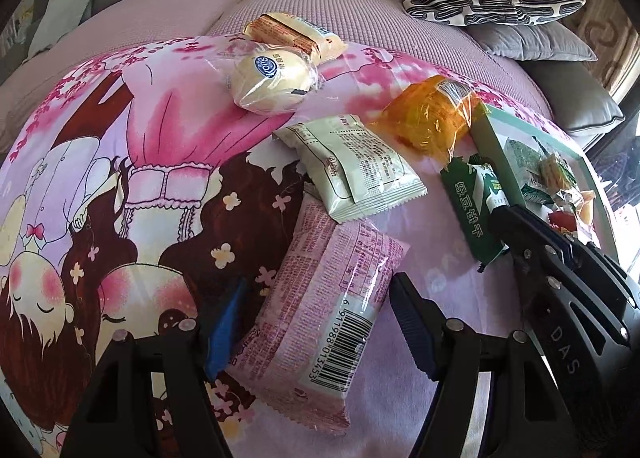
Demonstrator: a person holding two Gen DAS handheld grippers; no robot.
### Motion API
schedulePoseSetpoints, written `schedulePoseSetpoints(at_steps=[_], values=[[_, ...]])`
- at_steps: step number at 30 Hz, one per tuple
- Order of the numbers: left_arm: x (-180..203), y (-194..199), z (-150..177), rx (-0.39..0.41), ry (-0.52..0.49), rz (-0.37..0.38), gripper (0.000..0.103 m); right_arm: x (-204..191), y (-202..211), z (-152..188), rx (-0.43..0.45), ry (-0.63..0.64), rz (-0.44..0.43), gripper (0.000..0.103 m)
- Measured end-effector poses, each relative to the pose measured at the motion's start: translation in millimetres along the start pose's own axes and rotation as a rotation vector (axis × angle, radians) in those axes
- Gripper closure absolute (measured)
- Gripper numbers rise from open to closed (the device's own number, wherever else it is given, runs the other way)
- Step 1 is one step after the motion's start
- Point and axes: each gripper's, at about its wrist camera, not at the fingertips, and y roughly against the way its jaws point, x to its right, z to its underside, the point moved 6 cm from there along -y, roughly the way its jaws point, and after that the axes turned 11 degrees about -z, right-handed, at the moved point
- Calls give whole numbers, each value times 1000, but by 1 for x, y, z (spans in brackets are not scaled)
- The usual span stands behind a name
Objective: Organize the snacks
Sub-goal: 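Lift the green biscuit box with the right tool while the left tool grasps the pink packet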
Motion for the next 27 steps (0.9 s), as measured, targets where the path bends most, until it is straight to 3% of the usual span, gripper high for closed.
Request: schedulePoseSetpoints(at_steps=[2, 4, 6, 11, 19, 23, 27], values=[[-4, 1, -1, 6, 23, 7, 34, 1, 1, -1, 6, -5, -5, 91], [-12, 3, -4, 15, 53, 0, 48, 3, 3, -3, 24, -13, -14, 90], [-21, 4, -6, 21, 96, -6, 51, 5, 4, -5, 38, -20, -14, 88], [-39, 5, -9, 25, 170, -30, 51, 10, -3, -3, 28, -30, -6, 83], [-44, 5, -8, 21, 183, -32, 51, 13, -5, -5, 46, -14, 27, 69], [-43, 5, -8, 17, 183, -30, 51, 7, -7, -5, 49, -6, -1, 52], [-43, 5, -8, 15, 180, -32, 51, 2, -11, -4, 39, 20, 24, 48]])
